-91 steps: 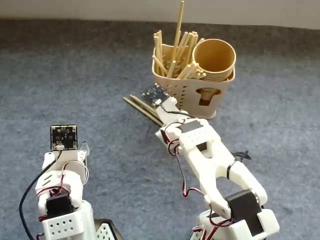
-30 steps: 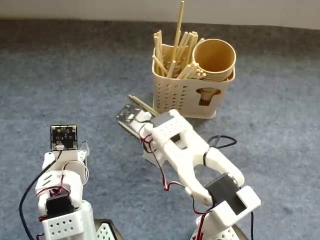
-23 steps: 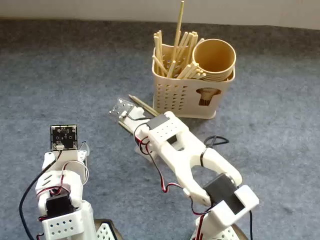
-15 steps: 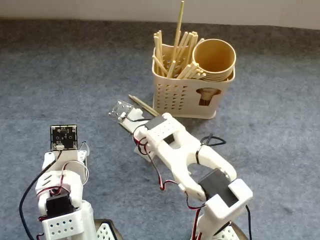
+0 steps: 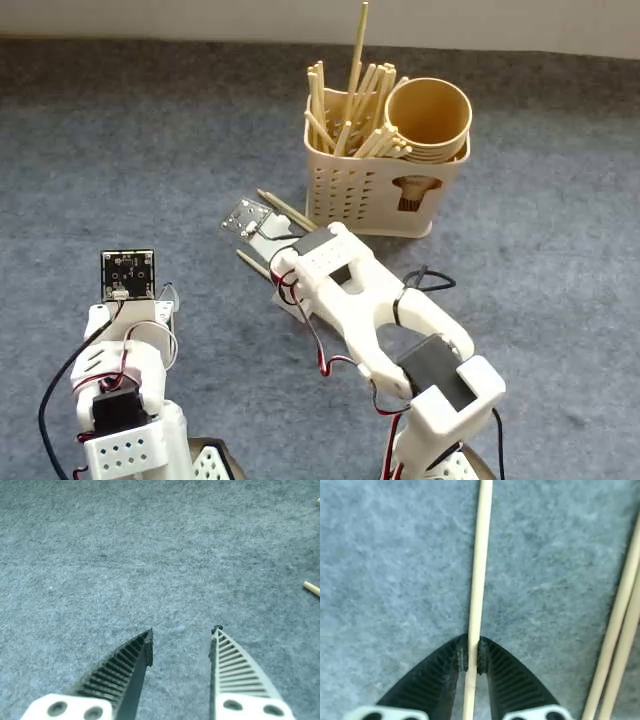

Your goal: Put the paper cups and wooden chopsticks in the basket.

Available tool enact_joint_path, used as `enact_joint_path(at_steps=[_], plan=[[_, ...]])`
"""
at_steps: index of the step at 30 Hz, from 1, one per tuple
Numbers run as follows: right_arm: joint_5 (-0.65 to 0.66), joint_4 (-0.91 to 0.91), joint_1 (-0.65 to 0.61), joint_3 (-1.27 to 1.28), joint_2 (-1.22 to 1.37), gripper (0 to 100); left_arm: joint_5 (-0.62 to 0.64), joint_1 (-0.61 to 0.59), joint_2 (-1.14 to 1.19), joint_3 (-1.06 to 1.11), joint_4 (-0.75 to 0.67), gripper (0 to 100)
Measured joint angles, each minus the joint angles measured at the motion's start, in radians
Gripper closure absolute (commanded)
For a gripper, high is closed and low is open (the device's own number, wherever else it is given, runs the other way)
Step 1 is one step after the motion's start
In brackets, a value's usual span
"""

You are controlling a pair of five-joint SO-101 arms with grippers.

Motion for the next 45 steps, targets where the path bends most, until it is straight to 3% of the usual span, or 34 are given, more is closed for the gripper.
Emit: enact_joint_path(at_steps=[14, 27, 45], plan=[[-0.005, 0.021, -0.003, 0.146, -0.292, 99.3, 0.000, 0.000, 0.000, 0.000, 0.000, 81], [-0.288, 0.021, -0.003, 0.163, -0.516, 99.2, 0.000, 0.000, 0.000, 0.000, 0.000, 81], [-0.299, -0.002, -0.003, 0.331, -0.931, 99.3, 0.000, 0.000, 0.000, 0.000, 0.000, 81]])
